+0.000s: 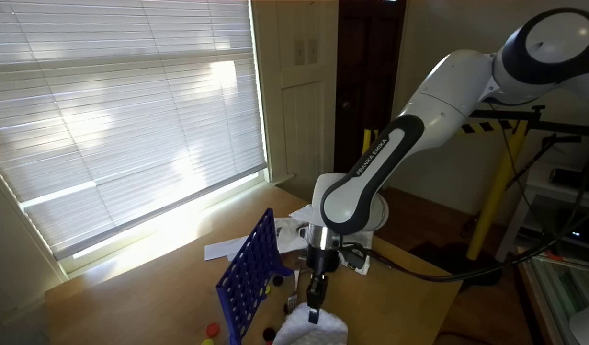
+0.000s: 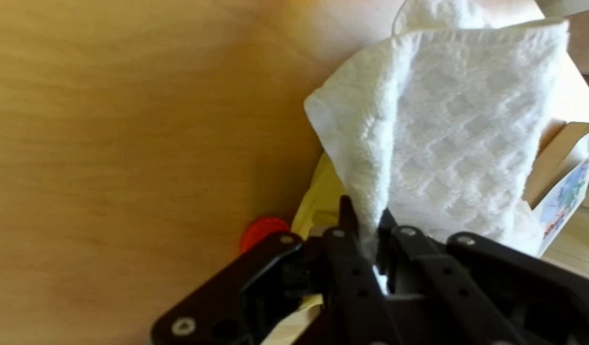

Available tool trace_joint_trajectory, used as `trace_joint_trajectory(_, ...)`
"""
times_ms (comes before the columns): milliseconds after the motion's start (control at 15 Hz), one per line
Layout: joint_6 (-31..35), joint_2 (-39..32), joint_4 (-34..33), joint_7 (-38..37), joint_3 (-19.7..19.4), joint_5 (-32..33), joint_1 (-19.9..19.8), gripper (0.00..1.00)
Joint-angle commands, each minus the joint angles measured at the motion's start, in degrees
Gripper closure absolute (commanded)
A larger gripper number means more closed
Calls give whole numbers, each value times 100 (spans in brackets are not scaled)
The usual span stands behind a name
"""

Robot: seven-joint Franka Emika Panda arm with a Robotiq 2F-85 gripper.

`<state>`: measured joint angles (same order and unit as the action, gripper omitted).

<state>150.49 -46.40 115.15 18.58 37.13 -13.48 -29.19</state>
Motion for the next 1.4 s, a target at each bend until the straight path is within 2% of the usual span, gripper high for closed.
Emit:
trace_joint_trajectory(0,-114,951,609,204,-118,-342,210,99)
trace_joint_trajectory(67,-163,1142,707,204,-133,-391,258,100)
trace_joint_trajectory(133,-153,1310,804,196,-174,-437,332,84)
trace_joint_trajectory(400,-58,1892,1084,284,-512,-510,678,100)
trace_joint_trajectory(800,372,2823,1500,333,-1690,-263,1396,98)
trace_joint_trajectory(867,471,2980,1576,186,-1943,-153,1558,98)
trace_joint_trajectory(1067,879,3113,1740,-717,-3017,950,2317,98)
trace_joint_trajectory(1200,1127,3067,1782,-1605,-3751,1848,2813,98)
trace_joint_trajectory(1267,1195,3004,1744,-2053,-4240,2259,3181,98)
trace_joint_trajectory(1333,1146,2965,1693,-2484,-4749,2596,3579,68)
